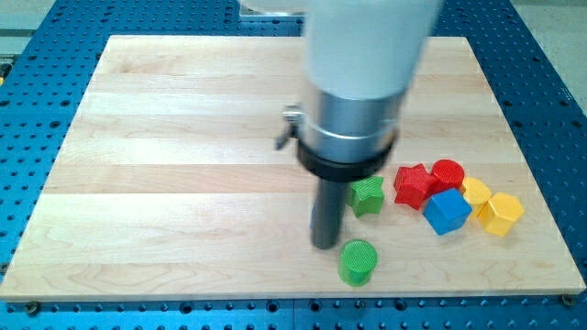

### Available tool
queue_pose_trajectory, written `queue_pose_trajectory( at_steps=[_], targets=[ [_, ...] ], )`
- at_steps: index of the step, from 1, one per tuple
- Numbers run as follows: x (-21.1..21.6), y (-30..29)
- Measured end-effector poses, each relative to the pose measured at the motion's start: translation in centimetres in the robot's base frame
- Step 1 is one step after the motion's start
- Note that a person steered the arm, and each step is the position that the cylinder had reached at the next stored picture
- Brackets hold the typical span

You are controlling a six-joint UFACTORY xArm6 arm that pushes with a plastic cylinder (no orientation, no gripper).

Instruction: Move the green circle to the bottom left of the red star

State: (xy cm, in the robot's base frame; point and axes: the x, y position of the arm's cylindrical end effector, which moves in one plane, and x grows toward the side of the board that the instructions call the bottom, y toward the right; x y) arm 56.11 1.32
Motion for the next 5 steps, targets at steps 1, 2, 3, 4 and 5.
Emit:
queue_pose_trajectory(
  at_steps=[1,2,3,4,5],
  targets=[
    [-3.7,0.3],
    [-0.4,1.5],
    [5.0,1.1],
    [5.8,2.3],
    [5.7,8.4]
  ],
)
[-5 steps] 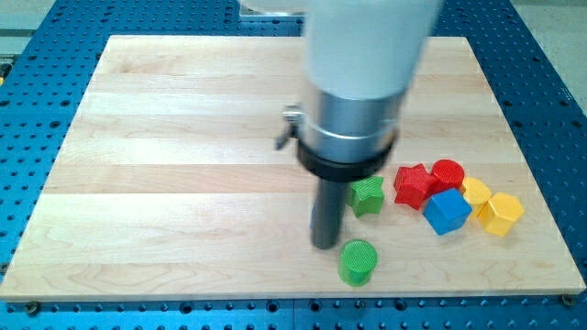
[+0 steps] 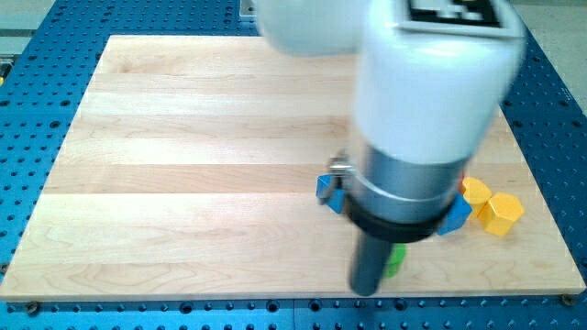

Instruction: Move the green circle to the bottom left of the red star

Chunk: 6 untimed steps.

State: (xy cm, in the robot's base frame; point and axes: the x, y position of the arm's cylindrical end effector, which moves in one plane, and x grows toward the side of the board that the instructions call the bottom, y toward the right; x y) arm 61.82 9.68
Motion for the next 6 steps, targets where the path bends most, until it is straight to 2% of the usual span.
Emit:
queue_pose_trajectory(
  at_steps=[1,2,6],
  targets=[
    [-1.3,4.2],
    [-3.9,3.2],
    [-5.3,8.7]
  ],
)
